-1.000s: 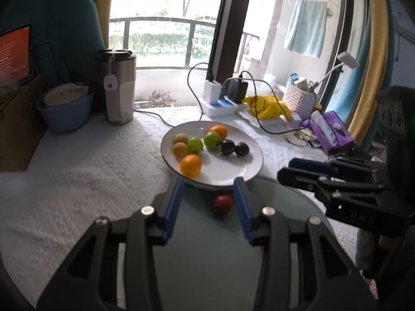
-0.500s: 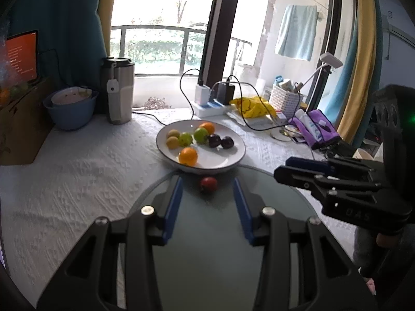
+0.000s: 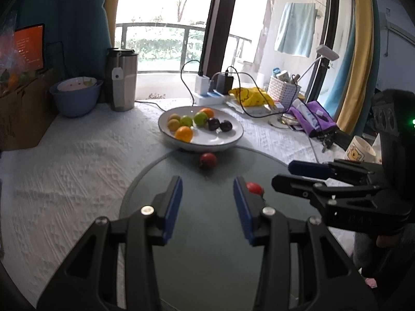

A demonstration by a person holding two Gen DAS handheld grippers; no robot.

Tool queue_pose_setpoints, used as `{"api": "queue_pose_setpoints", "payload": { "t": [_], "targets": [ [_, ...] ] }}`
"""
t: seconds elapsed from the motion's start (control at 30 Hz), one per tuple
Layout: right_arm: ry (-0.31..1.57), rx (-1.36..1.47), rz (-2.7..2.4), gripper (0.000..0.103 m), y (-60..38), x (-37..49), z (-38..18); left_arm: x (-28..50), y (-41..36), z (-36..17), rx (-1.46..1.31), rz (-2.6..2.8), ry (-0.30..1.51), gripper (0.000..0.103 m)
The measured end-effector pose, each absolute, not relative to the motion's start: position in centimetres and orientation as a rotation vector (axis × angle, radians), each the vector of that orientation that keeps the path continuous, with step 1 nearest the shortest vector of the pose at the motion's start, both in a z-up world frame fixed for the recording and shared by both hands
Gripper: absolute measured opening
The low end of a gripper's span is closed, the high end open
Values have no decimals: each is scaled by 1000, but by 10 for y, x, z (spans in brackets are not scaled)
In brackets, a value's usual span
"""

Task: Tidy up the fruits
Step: 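Grasp a red tomato with the right gripper while the left grasps another red tomato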

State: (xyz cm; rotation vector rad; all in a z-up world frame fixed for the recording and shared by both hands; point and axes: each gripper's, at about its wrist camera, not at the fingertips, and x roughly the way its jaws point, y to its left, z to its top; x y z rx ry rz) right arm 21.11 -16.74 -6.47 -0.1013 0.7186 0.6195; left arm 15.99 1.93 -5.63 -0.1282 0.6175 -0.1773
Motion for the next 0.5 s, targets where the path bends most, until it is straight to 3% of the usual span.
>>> {"api": "queue_pose_setpoints", "payload": {
  "t": [0.23,0.27,0.3,0.37,0.5],
  "targets": [
    [782,-105,632,47,-165,216,-91,162,15,-78,-134,-179,663,48],
    [791,-104,638,47,-164,217,-95,163,14,-81,-133,-174,673,52],
    [795,-104,641,47,-164,218,-97,164,15,-83,-137,-173,680,68],
    [806,-105,648,47,-162,223,-101,166,16,-86,-147,-169,687,90],
    [825,-103,658,47,-159,232,-106,170,19,-88,-154,-149,694,92]
  ]
}}
